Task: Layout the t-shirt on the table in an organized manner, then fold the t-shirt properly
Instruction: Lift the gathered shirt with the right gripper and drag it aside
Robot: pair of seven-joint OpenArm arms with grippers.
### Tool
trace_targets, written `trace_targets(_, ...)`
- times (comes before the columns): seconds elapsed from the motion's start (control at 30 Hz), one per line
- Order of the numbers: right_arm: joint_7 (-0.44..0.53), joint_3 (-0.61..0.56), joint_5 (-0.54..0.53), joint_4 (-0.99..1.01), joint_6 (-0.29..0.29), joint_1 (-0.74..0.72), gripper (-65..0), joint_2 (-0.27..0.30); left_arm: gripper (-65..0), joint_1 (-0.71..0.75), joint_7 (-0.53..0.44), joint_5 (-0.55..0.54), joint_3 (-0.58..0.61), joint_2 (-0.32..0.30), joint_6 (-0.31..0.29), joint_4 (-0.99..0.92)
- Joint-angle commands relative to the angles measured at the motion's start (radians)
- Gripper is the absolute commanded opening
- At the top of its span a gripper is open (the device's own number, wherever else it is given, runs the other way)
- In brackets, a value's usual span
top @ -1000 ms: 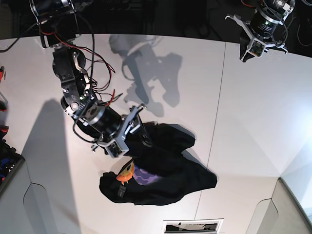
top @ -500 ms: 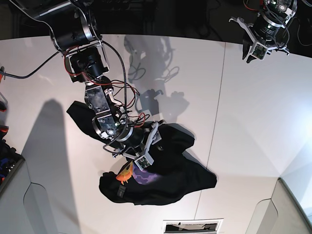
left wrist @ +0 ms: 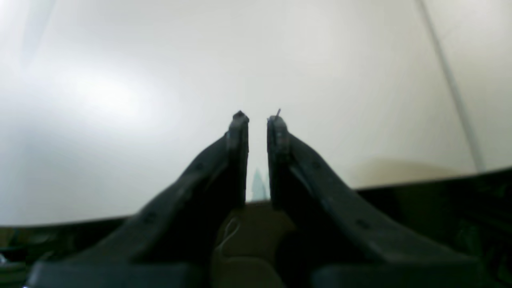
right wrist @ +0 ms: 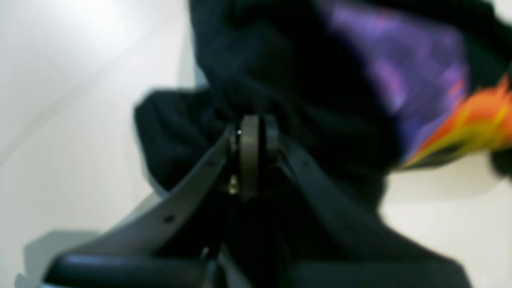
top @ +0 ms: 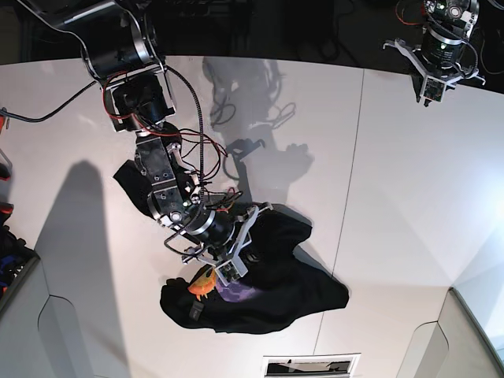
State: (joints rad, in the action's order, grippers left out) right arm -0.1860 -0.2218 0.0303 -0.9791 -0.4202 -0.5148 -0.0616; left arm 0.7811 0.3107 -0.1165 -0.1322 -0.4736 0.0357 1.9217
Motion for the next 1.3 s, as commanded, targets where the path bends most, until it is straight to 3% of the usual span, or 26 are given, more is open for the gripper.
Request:
trace_targets(0.0,-0.004,0.019,-0.012,-0.058,0.002,-0.036,-65.0,-0.002,-52.8,0.003,-0.013,0.010,-0.008,-0.009,0.012,0.018)
trace_targets(0.17,-0.240,0.144,-0.090,-0.292,0.002,-0.036,-65.0,0.010,-52.8,0.003,0.005,0.009,-0.008,-0.009,0.012,0.019)
trace_targets(0.33,-0.410,0.286,-0.196,-0.482,0.003,-0.036,-65.0,0.081,-52.8,0.003,0.005,0.009,-0.008,-0.009,0.012,0.019)
trace_targets(0.53,-0.417,0.456,-0.189,-0.470,0.008,-0.019,-65.0,0.211,-52.8,0.000,0.003,0.009,-0.008,-0.009,0.012,0.019)
trace_targets(0.67,-0.389,0.559,-0.197,-0.386,0.074,0.003,-65.0,0.282,-52.8,-0.031,0.004,0.008,-0.007,-0.009,-0.034,0.020)
trace_targets(0.7,-0.378,0.581,-0.203,-0.360,0.082,0.009,-58.1,0.294,-52.8,-0.040,0.004,0.006,-0.007,-0.009,-0.051,0.020)
trace_targets(0.8,-0.361,0.632,-0.267,-0.282,0.083,0.026,-27.0,0.316,-52.7,-0.069,0.005,0.000,-0.007,-0.009,-0.096,0.020)
trace_targets(0.83,-0.376,0.645,-0.287,-0.262,0.073,0.031,-21.5,0.316,-52.7,-0.080,0.005,-0.003,-0.007,-0.009,-0.108,0.020)
trace_targets(0.93,-0.453,0.655,-0.381,-0.253,0.035,0.059,-20.3,0.313,-52.7,-0.103,0.009,-0.039,-0.007,-0.009,-0.131,0.020)
trace_targets(1.07,-0.504,0.653,-0.548,-0.287,-0.077,0.116,-20.3,0.289,-52.7,-0.131,0.009,-0.076,-0.007,-0.010,-0.138,0.020)
trace_targets(1.27,-0.550,0.629,-0.565,-0.331,-0.108,0.211,-20.3,0.207,-52.7,-0.136,0.008,-0.086,-0.007,-0.011,-0.138,0.020)
